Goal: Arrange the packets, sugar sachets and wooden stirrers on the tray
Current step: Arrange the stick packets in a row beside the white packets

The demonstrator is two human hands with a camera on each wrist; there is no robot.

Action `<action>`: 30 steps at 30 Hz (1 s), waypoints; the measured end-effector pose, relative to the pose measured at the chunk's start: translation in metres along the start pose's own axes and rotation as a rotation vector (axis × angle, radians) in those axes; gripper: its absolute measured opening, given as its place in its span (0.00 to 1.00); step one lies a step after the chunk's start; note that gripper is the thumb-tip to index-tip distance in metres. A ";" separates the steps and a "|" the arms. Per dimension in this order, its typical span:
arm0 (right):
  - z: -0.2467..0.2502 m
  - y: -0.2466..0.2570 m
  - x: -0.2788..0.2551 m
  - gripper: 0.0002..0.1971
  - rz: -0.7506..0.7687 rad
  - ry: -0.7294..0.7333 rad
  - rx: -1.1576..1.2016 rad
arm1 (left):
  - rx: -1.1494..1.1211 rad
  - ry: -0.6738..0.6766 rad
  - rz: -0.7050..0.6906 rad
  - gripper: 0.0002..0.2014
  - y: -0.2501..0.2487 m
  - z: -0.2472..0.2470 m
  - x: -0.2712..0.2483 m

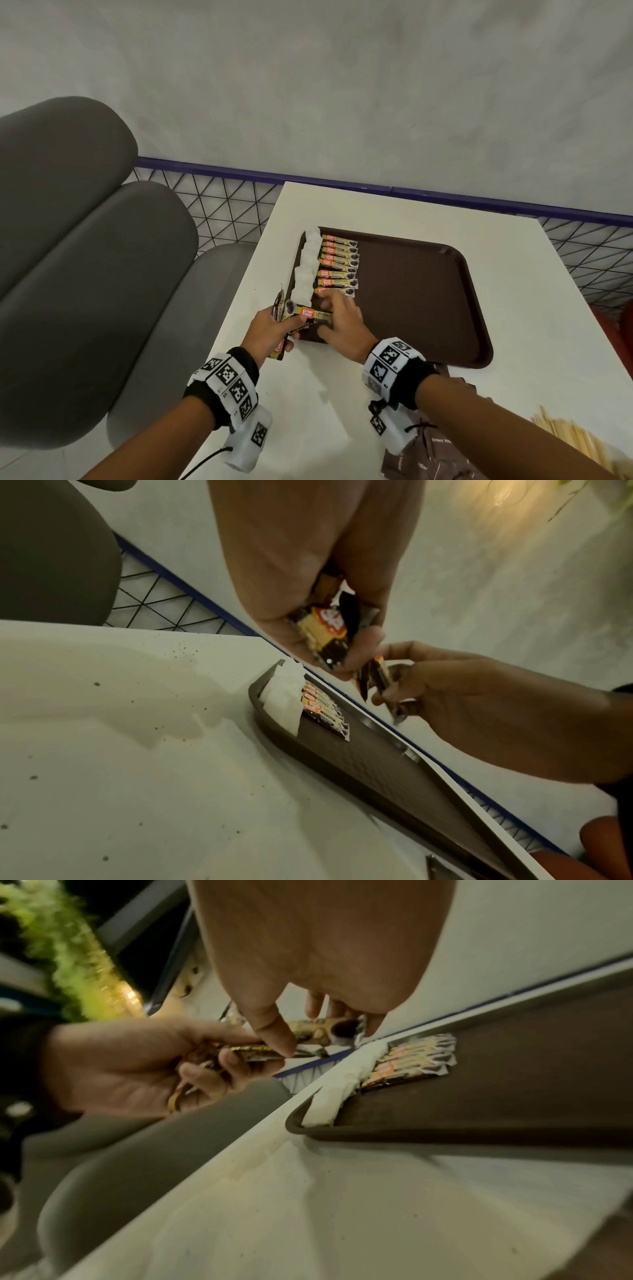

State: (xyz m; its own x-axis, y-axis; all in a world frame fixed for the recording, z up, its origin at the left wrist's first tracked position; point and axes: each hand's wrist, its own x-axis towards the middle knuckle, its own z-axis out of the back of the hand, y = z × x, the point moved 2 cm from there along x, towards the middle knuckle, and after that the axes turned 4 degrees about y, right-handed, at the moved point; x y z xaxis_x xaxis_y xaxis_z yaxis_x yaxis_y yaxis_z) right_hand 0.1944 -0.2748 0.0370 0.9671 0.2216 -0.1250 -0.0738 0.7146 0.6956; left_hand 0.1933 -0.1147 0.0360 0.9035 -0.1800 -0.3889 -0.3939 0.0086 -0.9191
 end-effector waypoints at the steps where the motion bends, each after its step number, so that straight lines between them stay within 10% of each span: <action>1: 0.003 -0.007 0.000 0.25 -0.065 -0.039 0.052 | -0.020 -0.010 -0.001 0.14 0.000 0.001 0.001; 7: 0.015 -0.035 -0.001 0.03 -0.260 0.021 0.523 | -0.092 0.001 0.003 0.12 0.001 -0.003 0.008; 10: 0.021 -0.044 0.002 0.07 -0.277 -0.095 0.611 | -0.093 -0.007 0.008 0.11 0.003 -0.003 0.012; 30: 0.007 -0.113 0.052 0.12 -0.803 -0.140 0.252 | -0.160 -0.226 -0.007 0.07 0.014 0.055 0.020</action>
State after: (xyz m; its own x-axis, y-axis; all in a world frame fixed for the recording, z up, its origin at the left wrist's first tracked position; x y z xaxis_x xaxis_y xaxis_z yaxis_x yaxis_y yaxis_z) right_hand 0.2551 -0.3487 -0.0432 0.7252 -0.3853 -0.5707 0.6877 0.4472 0.5719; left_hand 0.2157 -0.0642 0.0118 0.9142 0.0446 -0.4029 -0.3926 -0.1502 -0.9074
